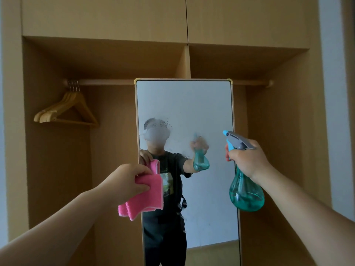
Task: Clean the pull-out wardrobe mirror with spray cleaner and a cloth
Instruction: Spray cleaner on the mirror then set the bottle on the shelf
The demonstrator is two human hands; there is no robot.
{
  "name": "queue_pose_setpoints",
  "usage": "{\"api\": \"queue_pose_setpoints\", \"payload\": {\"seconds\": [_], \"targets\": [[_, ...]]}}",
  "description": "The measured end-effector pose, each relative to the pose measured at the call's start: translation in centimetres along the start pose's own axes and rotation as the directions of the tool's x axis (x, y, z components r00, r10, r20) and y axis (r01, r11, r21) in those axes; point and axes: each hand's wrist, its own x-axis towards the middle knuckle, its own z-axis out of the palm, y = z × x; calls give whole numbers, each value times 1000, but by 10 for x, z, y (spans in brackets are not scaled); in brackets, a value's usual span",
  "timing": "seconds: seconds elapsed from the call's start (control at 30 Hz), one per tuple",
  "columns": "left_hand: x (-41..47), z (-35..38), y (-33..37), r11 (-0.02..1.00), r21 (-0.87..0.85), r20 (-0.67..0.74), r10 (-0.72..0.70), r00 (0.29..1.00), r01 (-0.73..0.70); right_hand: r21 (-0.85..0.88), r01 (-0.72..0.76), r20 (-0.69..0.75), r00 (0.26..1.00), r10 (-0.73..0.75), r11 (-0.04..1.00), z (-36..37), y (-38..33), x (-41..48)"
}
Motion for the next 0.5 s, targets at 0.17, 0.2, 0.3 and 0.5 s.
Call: {"api": "queue_pose_setpoints", "payload": {"seconds": [0.17, 0.2, 0.3, 0.5], "targets": [[-3, 4, 0, 1000, -4, -3, 8, 1000, -8, 11, -81, 10, 997, 81, 997, -3, 7, -4], [-3, 5, 0, 1000, -2, 2, 10, 1000, -10, -6, -99, 17, 995, 99, 995, -4, 11, -6], [-5, 13, -1, 1000, -1, 27, 9, 1000, -9, -39, -156, 26, 987, 157, 987, -9, 29, -16], [-5, 30, -3, 1000, -12, 73, -21, 997, 22, -51, -239, 13, 971, 240, 970, -10, 54, -39]]}}
